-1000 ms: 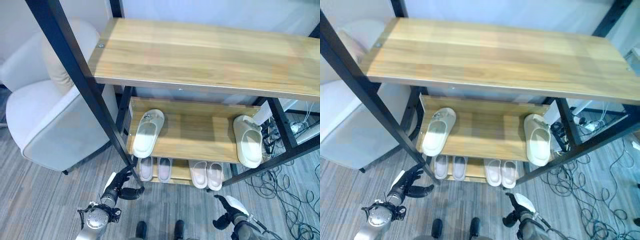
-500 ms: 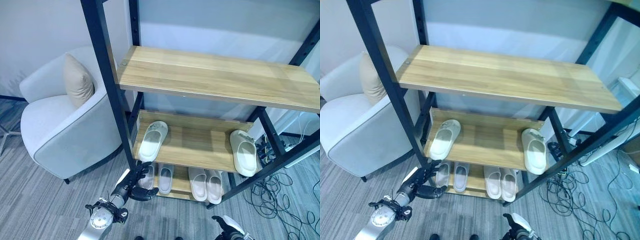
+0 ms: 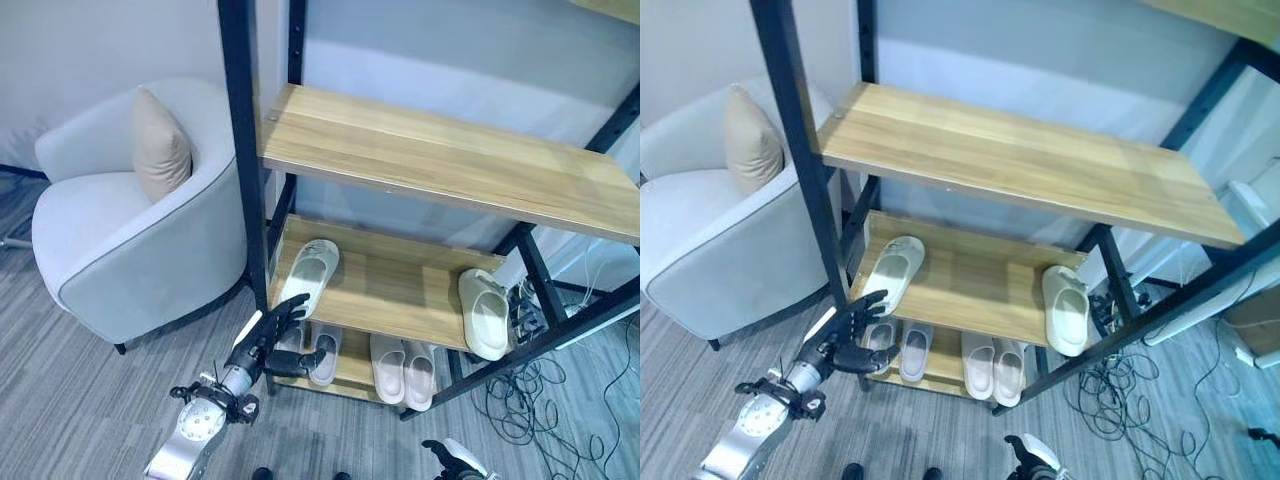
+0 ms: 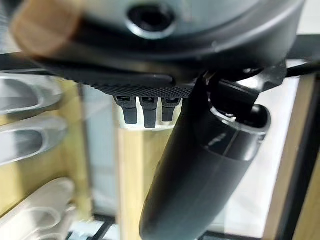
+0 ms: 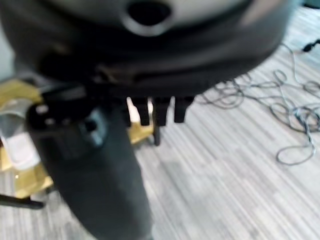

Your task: Arrange the slippers neatly on the shoe rack.

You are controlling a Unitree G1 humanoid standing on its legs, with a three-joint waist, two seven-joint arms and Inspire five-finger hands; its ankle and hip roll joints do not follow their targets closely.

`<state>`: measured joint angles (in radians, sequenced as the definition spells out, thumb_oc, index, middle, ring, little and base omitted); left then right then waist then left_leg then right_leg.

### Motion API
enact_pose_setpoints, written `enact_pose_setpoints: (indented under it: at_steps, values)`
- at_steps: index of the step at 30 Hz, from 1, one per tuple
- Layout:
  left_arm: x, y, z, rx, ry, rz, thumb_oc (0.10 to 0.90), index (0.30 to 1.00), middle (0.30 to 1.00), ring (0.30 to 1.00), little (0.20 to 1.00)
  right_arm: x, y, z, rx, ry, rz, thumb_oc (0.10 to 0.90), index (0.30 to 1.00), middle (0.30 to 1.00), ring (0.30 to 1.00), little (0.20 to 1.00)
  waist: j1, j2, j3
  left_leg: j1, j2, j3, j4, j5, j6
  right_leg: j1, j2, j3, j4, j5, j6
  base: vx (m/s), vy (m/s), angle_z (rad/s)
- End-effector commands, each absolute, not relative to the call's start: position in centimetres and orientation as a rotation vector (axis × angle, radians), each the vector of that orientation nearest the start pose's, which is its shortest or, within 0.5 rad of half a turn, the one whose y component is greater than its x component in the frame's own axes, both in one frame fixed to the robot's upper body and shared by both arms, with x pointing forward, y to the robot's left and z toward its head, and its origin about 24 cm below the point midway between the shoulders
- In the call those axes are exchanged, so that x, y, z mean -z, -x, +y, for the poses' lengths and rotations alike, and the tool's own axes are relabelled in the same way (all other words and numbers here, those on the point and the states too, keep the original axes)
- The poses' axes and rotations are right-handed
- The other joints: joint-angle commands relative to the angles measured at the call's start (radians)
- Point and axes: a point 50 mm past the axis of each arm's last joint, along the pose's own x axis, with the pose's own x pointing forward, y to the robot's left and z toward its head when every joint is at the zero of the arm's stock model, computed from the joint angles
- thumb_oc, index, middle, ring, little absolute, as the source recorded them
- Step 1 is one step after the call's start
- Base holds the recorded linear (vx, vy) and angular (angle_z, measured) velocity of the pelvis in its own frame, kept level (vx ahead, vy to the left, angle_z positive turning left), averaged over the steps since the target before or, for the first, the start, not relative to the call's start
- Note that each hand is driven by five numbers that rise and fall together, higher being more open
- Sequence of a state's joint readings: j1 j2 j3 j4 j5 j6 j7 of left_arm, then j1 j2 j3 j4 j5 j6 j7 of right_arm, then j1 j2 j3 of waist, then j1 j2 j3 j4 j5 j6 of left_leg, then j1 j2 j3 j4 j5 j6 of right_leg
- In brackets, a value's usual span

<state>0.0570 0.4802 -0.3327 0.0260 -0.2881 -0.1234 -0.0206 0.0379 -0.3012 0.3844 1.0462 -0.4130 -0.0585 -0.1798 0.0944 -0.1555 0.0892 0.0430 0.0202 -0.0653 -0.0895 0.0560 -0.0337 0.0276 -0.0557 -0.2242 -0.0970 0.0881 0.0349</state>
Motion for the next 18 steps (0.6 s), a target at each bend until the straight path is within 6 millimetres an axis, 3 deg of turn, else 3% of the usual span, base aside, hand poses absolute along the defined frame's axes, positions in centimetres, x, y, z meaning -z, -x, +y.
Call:
enact_pose_setpoints:
  at_steps: [1,8,16,18]
  values:
    - [-10.0,-25.7,13.9,0.369,-0.198,-0.336,0.8,0.9,0.9,0.9,0.9,13.6,-14.4,-23.0,-0.246,0.947,0.848,0.8,0.9,0.9,0.9,0.9,0.011,-0.005,-0.014,-0.03,0.003,0.009,0.002,-0.086,-0.011,0.013,-0.042,0.0,0.031,-0.095,0.103,0.0,0.0,0.0]
    - [-11.0,-27.0,13.0,0.339,-0.316,-0.409,0.8,0.9,0.9,0.9,0.9,13.6,-14.6,-22.6,-0.253,0.946,0.839,0.8,0.9,0.9,0.9,0.9,0.001,-0.01,-0.02,-0.033,-0.002,0.015,0.002,-0.091,-0.007,0.003,-0.05,0.005,0.041,-0.092,0.109,0.0,0.0,0.0]
    - [-11.6,-28.1,11.9,0.316,-0.432,-0.465,0.8,0.9,0.9,0.9,0.9,13.5,-14.5,-23.1,-0.23,0.949,0.845,0.8,0.9,0.9,0.9,0.9,-0.029,0.008,-0.03,-0.023,-0.009,0.036,0.002,-0.102,-0.001,-0.001,-0.058,0.017,0.047,-0.091,0.111,0.03,0.03,-0.03]
    - [-12.1,-28.9,11.8,0.297,-0.551,-0.499,0.8,0.9,0.9,0.9,0.9,13.5,-14.4,-23.4,-0.222,0.95,0.847,0.8,0.9,0.9,0.9,0.9,-0.04,0.017,-0.031,-0.019,-0.01,0.044,0.002,-0.106,0.001,-0.003,-0.058,0.024,0.046,-0.089,0.113,0.03,0.021,-0.04]
